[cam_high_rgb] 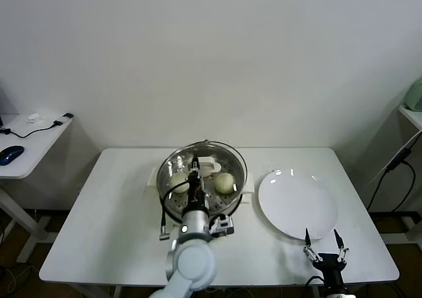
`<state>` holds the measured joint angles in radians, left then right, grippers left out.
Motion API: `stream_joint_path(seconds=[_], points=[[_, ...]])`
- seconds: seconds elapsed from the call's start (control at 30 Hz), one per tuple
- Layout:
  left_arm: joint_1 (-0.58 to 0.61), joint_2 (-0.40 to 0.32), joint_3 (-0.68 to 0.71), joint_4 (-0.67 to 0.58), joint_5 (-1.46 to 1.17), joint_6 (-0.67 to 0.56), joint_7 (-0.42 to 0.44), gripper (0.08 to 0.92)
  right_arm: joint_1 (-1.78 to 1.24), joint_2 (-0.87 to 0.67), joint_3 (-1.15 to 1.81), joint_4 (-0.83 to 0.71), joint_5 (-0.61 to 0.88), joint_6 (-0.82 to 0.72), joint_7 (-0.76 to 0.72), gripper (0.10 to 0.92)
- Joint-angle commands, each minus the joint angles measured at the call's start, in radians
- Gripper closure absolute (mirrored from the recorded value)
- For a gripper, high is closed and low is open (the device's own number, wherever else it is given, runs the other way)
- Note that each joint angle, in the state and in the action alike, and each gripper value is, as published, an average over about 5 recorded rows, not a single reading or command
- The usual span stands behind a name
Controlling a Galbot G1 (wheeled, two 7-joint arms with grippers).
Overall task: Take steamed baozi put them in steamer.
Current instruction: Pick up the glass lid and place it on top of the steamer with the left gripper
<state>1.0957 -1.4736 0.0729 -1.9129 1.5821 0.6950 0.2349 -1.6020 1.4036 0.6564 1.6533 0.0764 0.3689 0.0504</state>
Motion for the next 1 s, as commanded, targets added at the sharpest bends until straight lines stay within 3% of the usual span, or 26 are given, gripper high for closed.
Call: stream_joint_path(seconds=[0.03,0.5,1.0], points=[[-0.029,-0.051,0.049,0.072,0.045,0.017,0.011,0.866,0.004,0.006,-0.001,-0.008,0.003,0.019,0.011,0.202],[-0.028,0.006,-0.014,0.091,0.029,0.007,-0.025,0.866,0.008,0.015,0.006,-0.011,-0.018,0.038,0.02,0.203],[-0.012,0.001,-0.025,0.118,0.03,-0.007,-0.058,0.866,0.011,0.026,0.002,-0.023,-0.048,0.07,0.023,0.202]])
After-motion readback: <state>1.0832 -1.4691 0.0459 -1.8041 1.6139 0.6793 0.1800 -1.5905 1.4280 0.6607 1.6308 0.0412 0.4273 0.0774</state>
